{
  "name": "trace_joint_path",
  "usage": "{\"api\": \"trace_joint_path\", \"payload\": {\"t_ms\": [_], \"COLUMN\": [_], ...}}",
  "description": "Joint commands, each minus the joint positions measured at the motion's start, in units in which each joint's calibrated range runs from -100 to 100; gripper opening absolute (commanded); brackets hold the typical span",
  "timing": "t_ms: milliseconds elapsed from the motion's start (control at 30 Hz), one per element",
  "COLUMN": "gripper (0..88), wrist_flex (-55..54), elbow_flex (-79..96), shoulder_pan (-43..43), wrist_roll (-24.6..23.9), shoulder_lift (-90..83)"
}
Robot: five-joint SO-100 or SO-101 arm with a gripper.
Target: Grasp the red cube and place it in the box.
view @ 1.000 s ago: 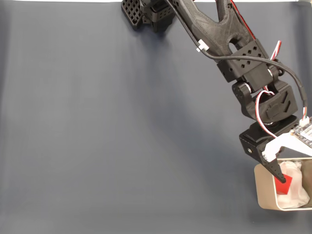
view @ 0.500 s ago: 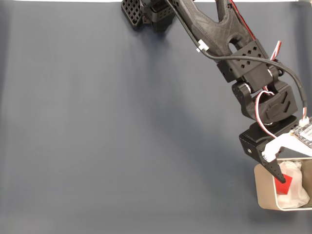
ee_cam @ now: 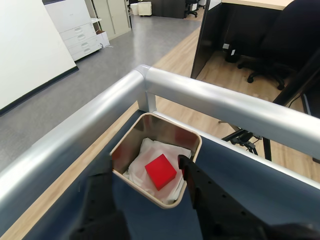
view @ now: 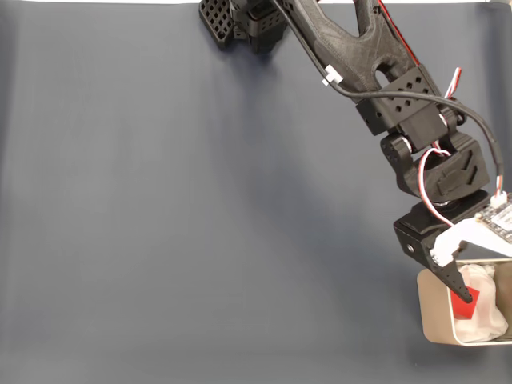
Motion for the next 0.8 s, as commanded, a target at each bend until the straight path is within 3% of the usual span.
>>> {"api": "trace_joint_path", "payload": {"t_ms": [0,267,500,767], "gripper": [1.2,0.0,0.0,0.0], "wrist_flex": [-1.11,1.43,3.23,5.77], "elbow_flex": [1.57,19.73,46.28,78.67], "shoulder_pan": [0.58,8.61,17.27,21.46], "wrist_roll": [0.05,-0.29,0.20,0.20], "shoulder_lift": [-7.28,-30.33,-56.50,-87.78]}}
